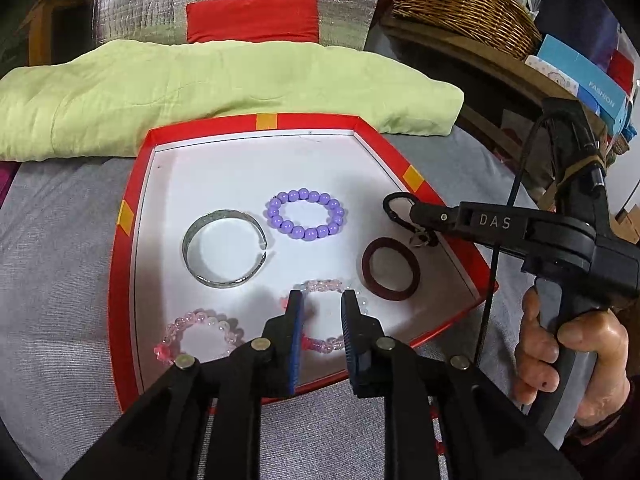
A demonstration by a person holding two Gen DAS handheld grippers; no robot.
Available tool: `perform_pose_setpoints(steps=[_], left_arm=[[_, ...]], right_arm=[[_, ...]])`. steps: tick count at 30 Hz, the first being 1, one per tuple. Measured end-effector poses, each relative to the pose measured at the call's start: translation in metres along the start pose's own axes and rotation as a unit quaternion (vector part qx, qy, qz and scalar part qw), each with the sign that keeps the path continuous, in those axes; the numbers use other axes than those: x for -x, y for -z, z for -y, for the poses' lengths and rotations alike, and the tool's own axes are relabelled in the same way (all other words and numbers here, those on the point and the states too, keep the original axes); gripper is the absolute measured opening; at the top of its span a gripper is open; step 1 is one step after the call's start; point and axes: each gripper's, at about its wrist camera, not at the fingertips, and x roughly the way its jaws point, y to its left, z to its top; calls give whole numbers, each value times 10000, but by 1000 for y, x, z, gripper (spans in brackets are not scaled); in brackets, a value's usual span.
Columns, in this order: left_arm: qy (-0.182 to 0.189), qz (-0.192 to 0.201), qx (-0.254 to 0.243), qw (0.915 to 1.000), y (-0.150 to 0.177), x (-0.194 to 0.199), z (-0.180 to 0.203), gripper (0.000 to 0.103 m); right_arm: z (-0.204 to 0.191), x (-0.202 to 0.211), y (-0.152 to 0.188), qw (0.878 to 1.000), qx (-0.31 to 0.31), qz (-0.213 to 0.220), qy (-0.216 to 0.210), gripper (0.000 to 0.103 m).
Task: Organize jewelry
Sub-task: 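Open the left tool to drop the pink strand while the right tool releases the black clip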
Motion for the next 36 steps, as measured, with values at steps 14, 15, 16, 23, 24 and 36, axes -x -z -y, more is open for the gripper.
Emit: perform_pose_setpoints(steps=[14,15,16,23,24,36], left_arm=[[-60,-82,113,9999,0,-2,-5,37],[-61,-90,121,9999,0,-2,-5,38],[-66,-101,130,9998,0,-3,-5,38],[-114,-105,196,9997,-1,-2,-8,49],[-116,-106,200,9997,-1,-2,-8,49],[-133,-163,159,9997,0,-3,-6,51]], right_arm=[[0,-2,-1,10000,27,-84,31,8],[0,-2,-1,10000,22,-91,23,8],[1,-2,-1,10000,18,-97,16,8],[1,-3,-2,9999,20,-125,-8,9],[1,-3,-2,9999,11,-130,-16,9],[-2,8,-2,9998,14,46,-172,30]])
